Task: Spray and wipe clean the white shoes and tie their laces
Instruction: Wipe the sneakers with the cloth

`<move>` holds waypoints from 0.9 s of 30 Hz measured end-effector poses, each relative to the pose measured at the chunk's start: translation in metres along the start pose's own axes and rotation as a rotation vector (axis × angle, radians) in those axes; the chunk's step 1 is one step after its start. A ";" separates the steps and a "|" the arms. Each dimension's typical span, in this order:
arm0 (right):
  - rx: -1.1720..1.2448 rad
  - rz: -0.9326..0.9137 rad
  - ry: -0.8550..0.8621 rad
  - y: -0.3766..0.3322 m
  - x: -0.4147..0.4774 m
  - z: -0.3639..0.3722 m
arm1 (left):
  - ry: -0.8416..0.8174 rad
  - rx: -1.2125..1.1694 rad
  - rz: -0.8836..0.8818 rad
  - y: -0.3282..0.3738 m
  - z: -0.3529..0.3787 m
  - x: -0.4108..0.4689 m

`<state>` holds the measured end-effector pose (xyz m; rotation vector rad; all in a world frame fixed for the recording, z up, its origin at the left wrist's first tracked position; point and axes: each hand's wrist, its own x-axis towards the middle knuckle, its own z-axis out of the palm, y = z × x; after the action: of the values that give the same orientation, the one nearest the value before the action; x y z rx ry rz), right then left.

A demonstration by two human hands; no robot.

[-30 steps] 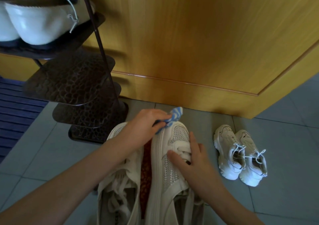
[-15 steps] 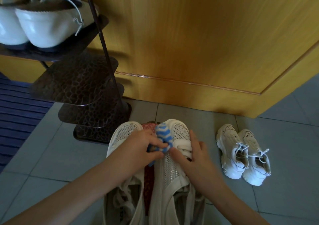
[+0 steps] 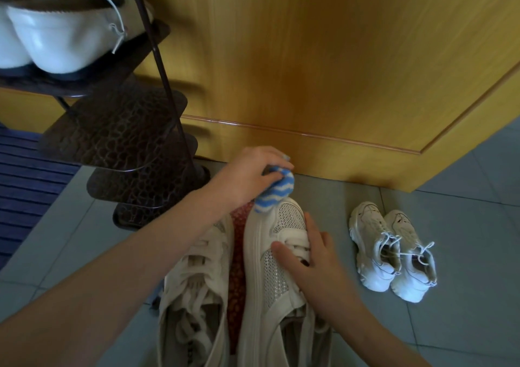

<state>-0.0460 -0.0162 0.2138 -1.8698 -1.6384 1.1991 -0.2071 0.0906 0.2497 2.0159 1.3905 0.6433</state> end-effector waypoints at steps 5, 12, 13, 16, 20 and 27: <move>-0.047 0.003 -0.016 -0.002 0.000 0.002 | -0.346 -0.018 0.035 -0.014 0.009 0.007; -0.138 -0.015 0.006 -0.004 0.000 0.006 | -0.446 -0.093 0.022 -0.026 -0.001 0.001; -0.142 -0.015 0.010 -0.004 0.000 0.006 | -0.414 -0.064 0.039 -0.027 0.001 0.004; -0.142 -0.012 0.011 -0.005 0.000 0.006 | -0.359 -0.054 0.045 -0.030 0.007 0.013; -0.167 -0.014 0.002 -0.007 0.000 0.008 | -0.424 -0.011 0.015 -0.033 0.014 0.026; -0.209 -0.016 0.011 -0.008 0.002 0.012 | -0.487 -0.008 -0.027 -0.031 0.019 0.034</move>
<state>-0.0607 -0.0147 0.2125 -1.9780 -1.8305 1.0438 -0.2029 0.1274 0.2162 1.9702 1.1134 0.1254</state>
